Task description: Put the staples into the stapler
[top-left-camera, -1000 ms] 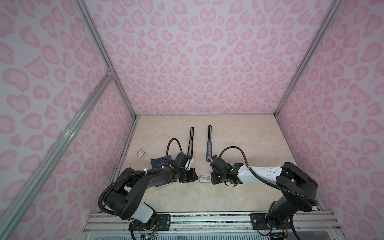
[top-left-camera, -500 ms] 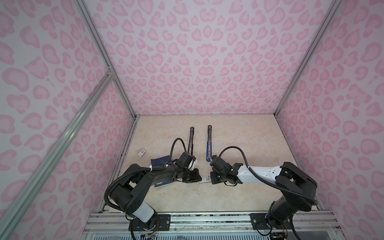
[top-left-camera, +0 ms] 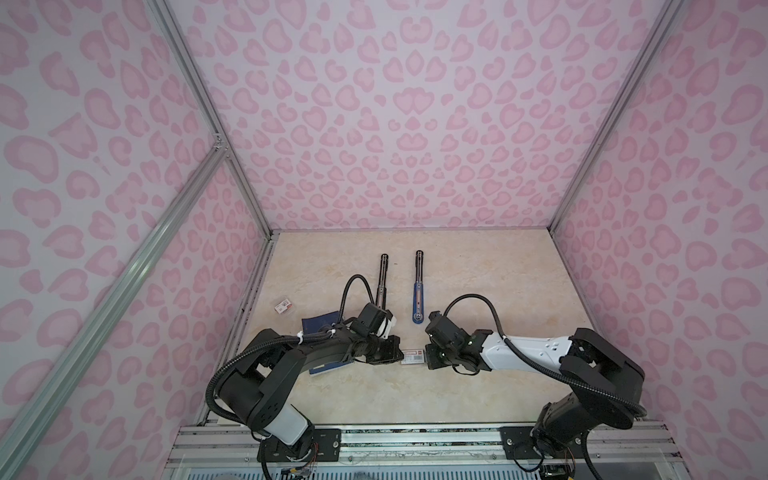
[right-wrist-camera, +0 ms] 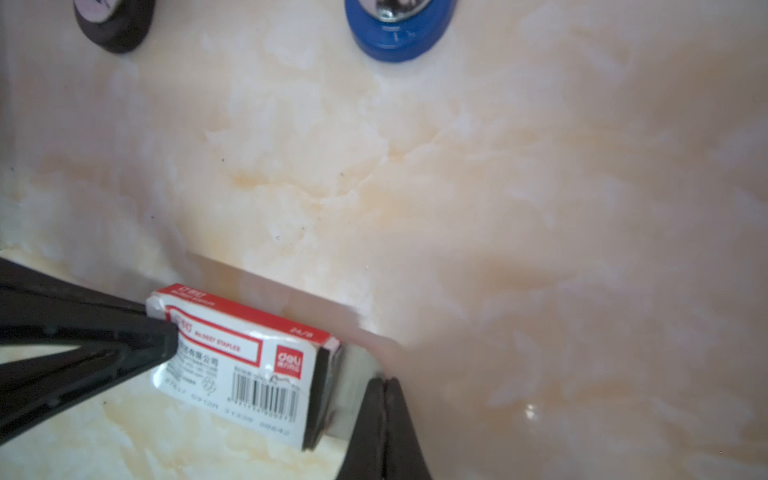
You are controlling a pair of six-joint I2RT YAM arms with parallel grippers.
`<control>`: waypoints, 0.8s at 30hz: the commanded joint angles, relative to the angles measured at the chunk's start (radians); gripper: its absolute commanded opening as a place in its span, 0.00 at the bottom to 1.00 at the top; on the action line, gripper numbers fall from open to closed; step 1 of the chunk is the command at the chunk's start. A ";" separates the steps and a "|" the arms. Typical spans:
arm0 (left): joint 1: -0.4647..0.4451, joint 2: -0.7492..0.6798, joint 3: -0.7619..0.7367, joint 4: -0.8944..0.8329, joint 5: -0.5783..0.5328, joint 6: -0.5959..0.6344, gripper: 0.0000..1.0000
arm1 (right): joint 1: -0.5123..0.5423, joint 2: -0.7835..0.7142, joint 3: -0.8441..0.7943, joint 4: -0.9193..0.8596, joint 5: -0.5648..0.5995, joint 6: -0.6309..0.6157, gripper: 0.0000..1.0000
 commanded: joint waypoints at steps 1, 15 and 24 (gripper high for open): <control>0.002 -0.005 0.000 -0.019 -0.007 0.009 0.03 | -0.008 -0.005 -0.010 -0.029 0.030 0.010 0.00; 0.002 -0.002 0.017 -0.037 -0.005 0.017 0.03 | -0.019 -0.032 -0.027 0.099 -0.127 0.022 0.27; 0.002 -0.003 0.017 -0.034 -0.004 0.014 0.03 | -0.006 0.013 -0.021 0.124 -0.153 0.025 0.26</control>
